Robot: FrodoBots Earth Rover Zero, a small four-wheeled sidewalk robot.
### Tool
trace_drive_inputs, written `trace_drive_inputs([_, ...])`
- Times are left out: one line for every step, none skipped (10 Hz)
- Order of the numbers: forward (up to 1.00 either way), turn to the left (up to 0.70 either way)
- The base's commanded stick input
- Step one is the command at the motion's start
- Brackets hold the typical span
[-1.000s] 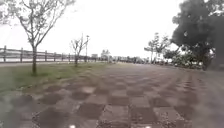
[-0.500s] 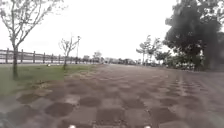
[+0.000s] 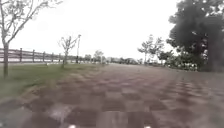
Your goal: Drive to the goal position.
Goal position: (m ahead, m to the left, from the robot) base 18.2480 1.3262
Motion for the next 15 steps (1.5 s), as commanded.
trace_drive_inputs([0.85,0.0])
trace_drive_inputs([0.85,-0.07])
trace_drive_inputs([0.85,-0.2])
trace_drive_inputs([0.85,-0.27])
trace_drive_inputs([0.85,-0.28])
trace_drive_inputs([0.85,-0.27])
trace_drive_inputs([0.85,-0.22])
trace_drive_inputs([0.85,0.0])
trace_drive_inputs([0.85,0.0])
trace_drive_inputs([0.85,0.0])
trace_drive_inputs([0.85,0.0])
trace_drive_inputs([0.85,0.0])
trace_drive_inputs([0.85,0.0])
trace_drive_inputs([0.85,0.0])
trace_drive_inputs([0.85,0.0])
